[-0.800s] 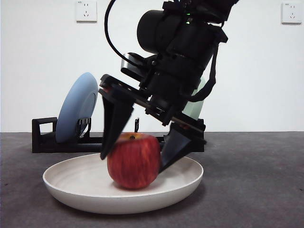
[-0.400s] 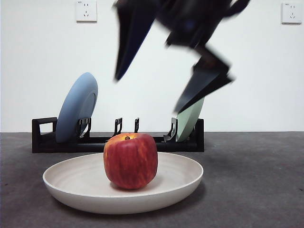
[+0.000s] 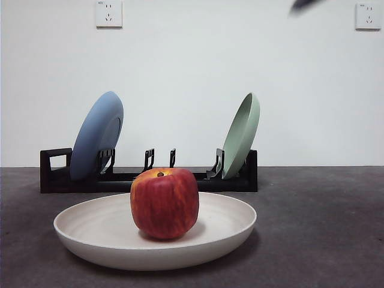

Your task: Take the yellow plate from the plate rack,put the plate on the table,take the apple from the table,put the apple in the plate

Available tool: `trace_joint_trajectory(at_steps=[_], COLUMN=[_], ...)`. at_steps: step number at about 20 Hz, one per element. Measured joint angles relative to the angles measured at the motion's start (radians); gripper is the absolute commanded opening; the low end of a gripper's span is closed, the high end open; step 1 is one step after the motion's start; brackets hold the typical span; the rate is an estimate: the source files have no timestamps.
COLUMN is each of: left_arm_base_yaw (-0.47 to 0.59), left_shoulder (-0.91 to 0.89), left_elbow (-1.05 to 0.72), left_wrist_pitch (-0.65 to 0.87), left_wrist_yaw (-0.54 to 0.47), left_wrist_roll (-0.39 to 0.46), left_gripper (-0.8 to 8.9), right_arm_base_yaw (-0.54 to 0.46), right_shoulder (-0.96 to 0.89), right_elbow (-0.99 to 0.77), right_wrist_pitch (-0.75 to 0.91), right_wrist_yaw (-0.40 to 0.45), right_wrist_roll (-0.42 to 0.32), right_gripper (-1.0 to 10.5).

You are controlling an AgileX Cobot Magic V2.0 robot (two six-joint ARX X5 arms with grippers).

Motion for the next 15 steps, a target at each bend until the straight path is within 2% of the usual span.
trace_joint_trajectory(at_steps=[4,8,12,15], left_arm_base_yaw=[0.000,0.000,0.000,0.000], left_shoulder=[0.000,0.000,0.008,0.018], left_elbow=[0.000,0.000,0.000,0.000], left_wrist_pitch=[0.000,0.000,0.031,0.126], left_wrist_yaw=[0.000,-0.026,-0.169,-0.301], left_wrist_roll=[0.000,0.000,0.000,0.001], left_gripper=[-0.04,-0.04,-0.04,-0.04], right_arm_base_yaw=[0.000,0.000,0.000,0.000], right_shoulder=[-0.086,-0.121,-0.121,-0.121], right_elbow=[0.047,0.087,0.111,0.120], right_wrist_pitch=[0.001,0.001,0.001,0.000], right_wrist_yaw=[0.100,0.158,0.234,0.297], right_wrist_roll=[0.000,0.000,0.000,-0.004], right_gripper=[0.0,0.0,0.0,0.0])
